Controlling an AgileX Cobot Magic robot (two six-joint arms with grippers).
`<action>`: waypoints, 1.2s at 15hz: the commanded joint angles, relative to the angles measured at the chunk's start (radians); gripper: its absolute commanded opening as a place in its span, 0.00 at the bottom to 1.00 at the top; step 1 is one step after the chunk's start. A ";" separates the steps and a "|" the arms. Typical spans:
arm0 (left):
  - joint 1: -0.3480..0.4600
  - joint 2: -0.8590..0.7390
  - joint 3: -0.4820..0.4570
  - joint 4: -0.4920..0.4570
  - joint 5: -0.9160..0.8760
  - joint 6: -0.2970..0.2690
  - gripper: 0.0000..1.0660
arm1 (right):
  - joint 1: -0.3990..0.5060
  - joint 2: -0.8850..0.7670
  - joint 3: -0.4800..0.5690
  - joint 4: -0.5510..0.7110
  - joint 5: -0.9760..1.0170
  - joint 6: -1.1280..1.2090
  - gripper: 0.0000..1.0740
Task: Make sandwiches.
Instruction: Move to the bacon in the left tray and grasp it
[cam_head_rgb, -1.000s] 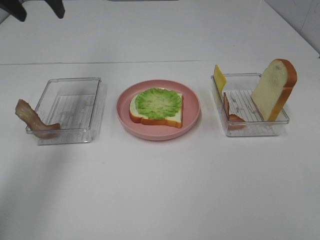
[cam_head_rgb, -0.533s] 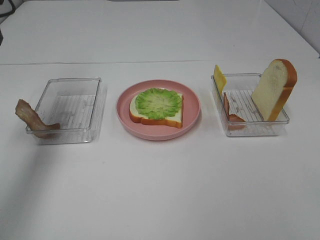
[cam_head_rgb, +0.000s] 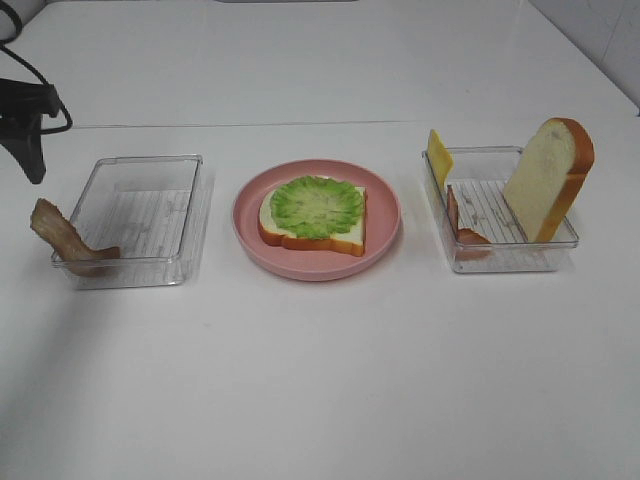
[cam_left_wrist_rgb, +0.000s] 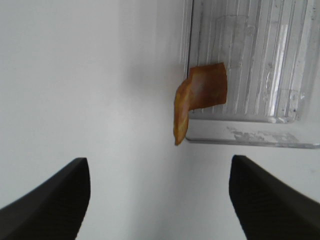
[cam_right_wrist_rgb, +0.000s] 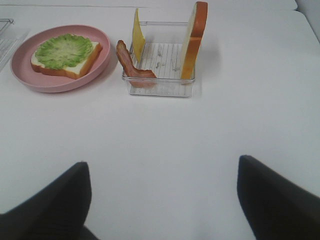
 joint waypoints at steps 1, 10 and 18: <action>0.001 0.070 0.007 -0.040 -0.058 -0.011 0.68 | -0.006 -0.013 -0.001 0.000 -0.009 -0.004 0.71; 0.001 0.183 0.007 -0.071 -0.107 -0.003 0.58 | -0.006 -0.013 -0.001 0.000 -0.009 -0.004 0.71; 0.001 0.183 0.007 -0.111 -0.144 -0.011 0.10 | -0.006 -0.013 -0.001 0.000 -0.009 -0.004 0.71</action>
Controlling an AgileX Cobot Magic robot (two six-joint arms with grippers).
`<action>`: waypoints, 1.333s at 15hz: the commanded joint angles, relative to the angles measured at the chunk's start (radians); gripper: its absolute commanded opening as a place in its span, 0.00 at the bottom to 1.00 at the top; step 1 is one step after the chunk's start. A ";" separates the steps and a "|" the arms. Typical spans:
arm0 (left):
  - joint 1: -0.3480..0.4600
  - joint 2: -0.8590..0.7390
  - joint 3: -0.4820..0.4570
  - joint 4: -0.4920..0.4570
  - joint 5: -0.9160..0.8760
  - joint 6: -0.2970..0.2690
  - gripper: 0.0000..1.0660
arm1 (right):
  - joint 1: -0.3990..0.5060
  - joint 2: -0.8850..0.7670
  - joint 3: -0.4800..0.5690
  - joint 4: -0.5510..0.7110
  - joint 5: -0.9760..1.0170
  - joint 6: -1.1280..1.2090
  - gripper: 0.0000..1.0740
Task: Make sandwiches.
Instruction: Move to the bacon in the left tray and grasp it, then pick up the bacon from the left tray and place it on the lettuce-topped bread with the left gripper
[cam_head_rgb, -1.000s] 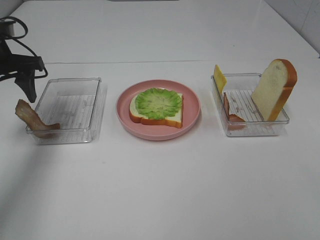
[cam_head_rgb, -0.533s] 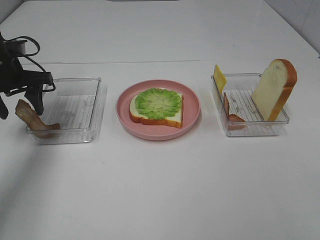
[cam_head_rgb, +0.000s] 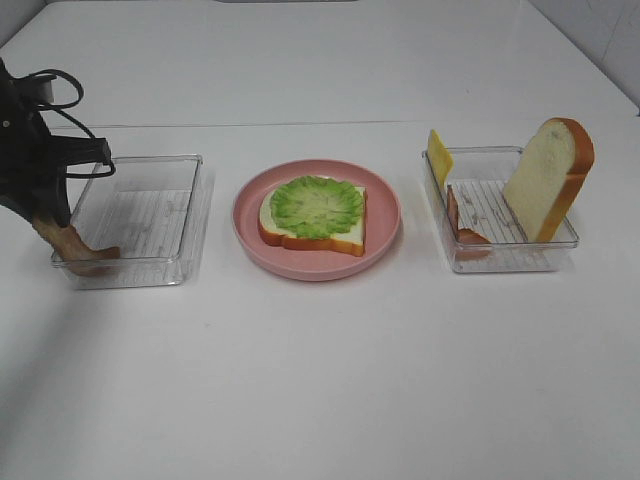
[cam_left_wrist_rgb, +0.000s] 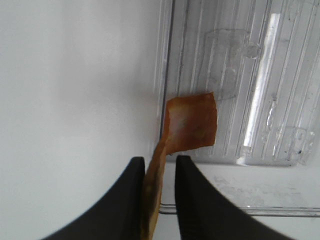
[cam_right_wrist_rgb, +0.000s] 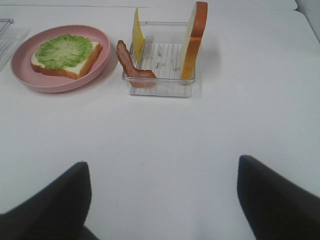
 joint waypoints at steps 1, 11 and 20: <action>0.001 0.002 0.007 -0.029 -0.014 -0.011 0.05 | -0.006 -0.013 -0.001 0.000 -0.009 -0.004 0.71; -0.002 -0.064 -0.045 -0.148 -0.017 0.095 0.00 | -0.006 -0.013 -0.001 0.000 -0.009 -0.004 0.71; -0.071 -0.095 -0.074 -0.905 -0.172 0.536 0.00 | -0.006 -0.013 -0.001 0.000 -0.009 -0.004 0.71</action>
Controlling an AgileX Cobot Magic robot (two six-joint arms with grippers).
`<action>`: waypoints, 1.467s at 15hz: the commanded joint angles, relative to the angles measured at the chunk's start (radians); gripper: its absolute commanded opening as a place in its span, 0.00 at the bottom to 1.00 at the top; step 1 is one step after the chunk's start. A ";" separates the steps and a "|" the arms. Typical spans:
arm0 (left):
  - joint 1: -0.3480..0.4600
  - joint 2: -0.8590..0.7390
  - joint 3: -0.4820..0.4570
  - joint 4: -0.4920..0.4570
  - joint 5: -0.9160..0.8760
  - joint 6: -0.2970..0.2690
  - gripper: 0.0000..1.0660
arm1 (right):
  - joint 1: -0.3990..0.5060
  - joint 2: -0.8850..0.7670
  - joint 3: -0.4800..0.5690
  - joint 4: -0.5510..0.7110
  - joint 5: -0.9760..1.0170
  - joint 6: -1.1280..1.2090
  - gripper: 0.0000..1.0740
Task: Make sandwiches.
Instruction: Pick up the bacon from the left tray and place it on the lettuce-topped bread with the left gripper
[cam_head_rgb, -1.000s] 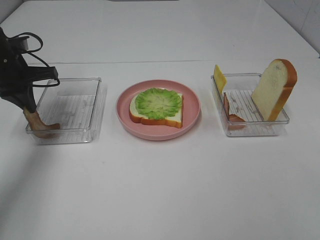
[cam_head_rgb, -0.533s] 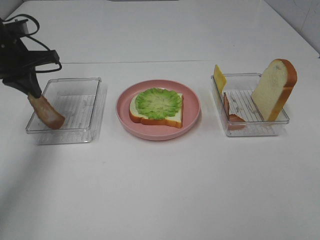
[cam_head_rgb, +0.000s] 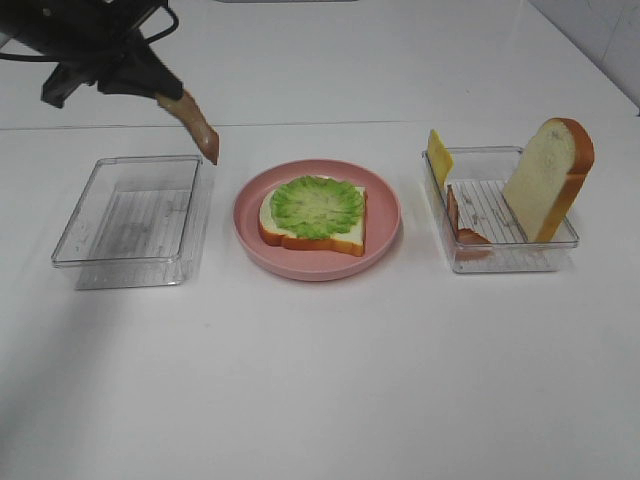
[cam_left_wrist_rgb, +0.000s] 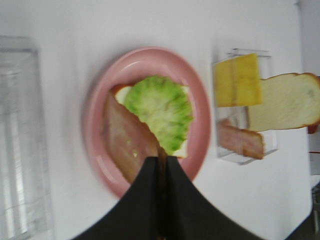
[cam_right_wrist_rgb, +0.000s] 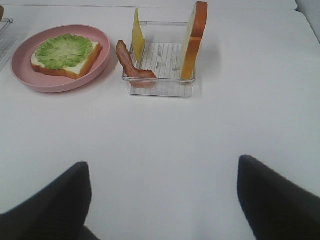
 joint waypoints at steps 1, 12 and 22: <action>-0.044 0.003 -0.001 -0.161 -0.049 0.092 0.00 | -0.006 -0.013 -0.001 0.000 -0.009 -0.004 0.71; -0.264 0.359 -0.189 -0.532 -0.103 0.248 0.00 | -0.006 -0.013 -0.001 -0.001 -0.009 -0.004 0.71; -0.194 0.375 -0.187 -0.175 -0.074 0.117 0.20 | -0.006 -0.013 -0.001 0.000 -0.009 -0.004 0.71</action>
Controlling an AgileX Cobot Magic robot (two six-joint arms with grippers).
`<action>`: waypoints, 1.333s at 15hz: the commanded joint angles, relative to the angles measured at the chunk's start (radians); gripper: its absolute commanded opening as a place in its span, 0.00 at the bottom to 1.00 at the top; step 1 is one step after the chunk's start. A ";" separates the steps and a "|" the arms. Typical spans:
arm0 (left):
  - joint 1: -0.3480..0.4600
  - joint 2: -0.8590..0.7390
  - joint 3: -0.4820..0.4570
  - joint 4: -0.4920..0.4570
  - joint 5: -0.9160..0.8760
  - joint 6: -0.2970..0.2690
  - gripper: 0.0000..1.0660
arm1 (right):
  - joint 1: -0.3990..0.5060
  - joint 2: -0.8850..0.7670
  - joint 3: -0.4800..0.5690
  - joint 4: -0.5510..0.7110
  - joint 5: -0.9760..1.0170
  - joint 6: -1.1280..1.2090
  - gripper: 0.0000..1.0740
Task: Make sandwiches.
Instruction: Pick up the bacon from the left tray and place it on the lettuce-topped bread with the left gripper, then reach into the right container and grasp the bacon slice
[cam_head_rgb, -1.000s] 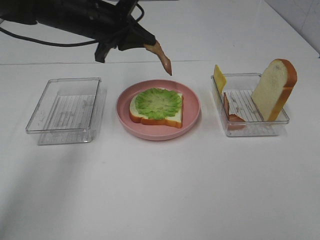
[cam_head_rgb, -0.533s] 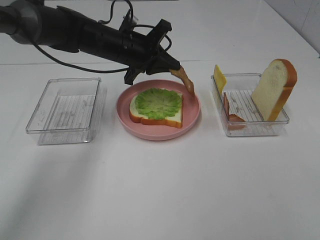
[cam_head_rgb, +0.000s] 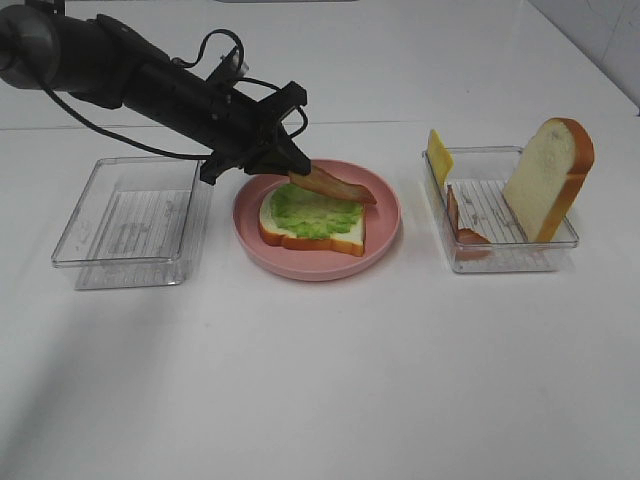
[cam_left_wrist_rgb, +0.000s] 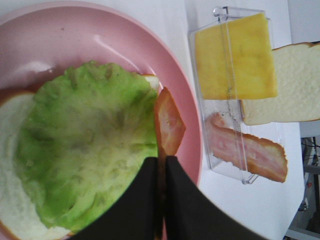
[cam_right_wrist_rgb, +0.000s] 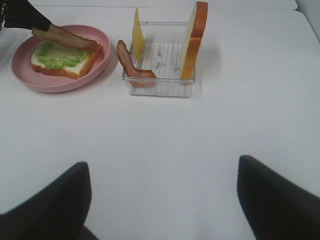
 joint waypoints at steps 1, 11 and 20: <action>0.001 -0.004 -0.006 0.038 0.011 -0.012 0.36 | -0.006 -0.013 -0.001 0.000 -0.009 -0.004 0.71; 0.004 -0.244 -0.012 0.441 0.124 -0.150 0.81 | -0.006 -0.013 -0.001 0.000 -0.009 -0.004 0.71; 0.002 -0.813 0.097 1.015 0.521 -0.483 0.81 | -0.006 -0.013 -0.001 0.000 -0.009 -0.004 0.71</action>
